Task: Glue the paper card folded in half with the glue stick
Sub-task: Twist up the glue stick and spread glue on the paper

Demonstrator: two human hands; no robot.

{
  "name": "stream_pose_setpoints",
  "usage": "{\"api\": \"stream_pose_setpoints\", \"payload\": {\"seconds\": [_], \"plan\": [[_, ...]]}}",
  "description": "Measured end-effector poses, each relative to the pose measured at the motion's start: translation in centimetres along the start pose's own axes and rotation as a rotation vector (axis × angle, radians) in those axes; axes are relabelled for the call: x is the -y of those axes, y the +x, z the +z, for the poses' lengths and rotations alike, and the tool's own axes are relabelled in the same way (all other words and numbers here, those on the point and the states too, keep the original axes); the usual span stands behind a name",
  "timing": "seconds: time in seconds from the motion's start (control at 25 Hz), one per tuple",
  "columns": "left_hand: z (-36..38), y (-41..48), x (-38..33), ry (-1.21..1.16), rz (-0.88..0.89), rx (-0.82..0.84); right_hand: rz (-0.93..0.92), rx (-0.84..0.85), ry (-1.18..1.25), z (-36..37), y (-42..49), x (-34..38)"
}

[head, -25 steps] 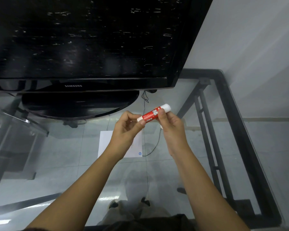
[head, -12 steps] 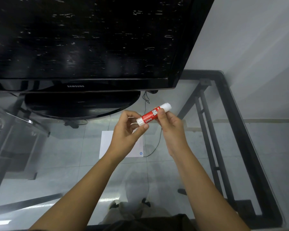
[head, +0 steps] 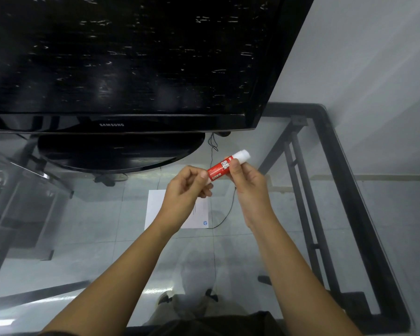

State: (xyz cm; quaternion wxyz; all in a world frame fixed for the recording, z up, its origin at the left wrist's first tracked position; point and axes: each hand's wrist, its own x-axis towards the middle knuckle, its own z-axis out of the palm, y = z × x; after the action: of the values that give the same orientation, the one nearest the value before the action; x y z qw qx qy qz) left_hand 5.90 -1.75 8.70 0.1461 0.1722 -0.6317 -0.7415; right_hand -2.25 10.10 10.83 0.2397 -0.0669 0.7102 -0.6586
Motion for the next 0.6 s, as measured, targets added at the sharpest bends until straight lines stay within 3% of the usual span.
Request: {"api": "stream_pose_setpoints", "payload": {"seconds": [0.16, 0.32, 0.4, 0.6], "plan": [[-0.1, -0.1, 0.2, 0.136, 0.101, 0.006, 0.009, 0.002, 0.009, 0.0, -0.1, 0.0], [-0.2, -0.2, 0.7, 0.724, 0.483, -0.181, 0.019, 0.008, 0.001, 0.5, -0.4, -0.2], [-0.2, -0.3, 0.5, 0.693, 0.452, -0.167, 0.012, 0.019, 0.014, 0.5, -0.3, -0.2], [-0.2, -1.3, 0.4, 0.269, 0.170, -0.109, -0.003, 0.108, 0.012, 0.5, -0.1, -0.7]]}}
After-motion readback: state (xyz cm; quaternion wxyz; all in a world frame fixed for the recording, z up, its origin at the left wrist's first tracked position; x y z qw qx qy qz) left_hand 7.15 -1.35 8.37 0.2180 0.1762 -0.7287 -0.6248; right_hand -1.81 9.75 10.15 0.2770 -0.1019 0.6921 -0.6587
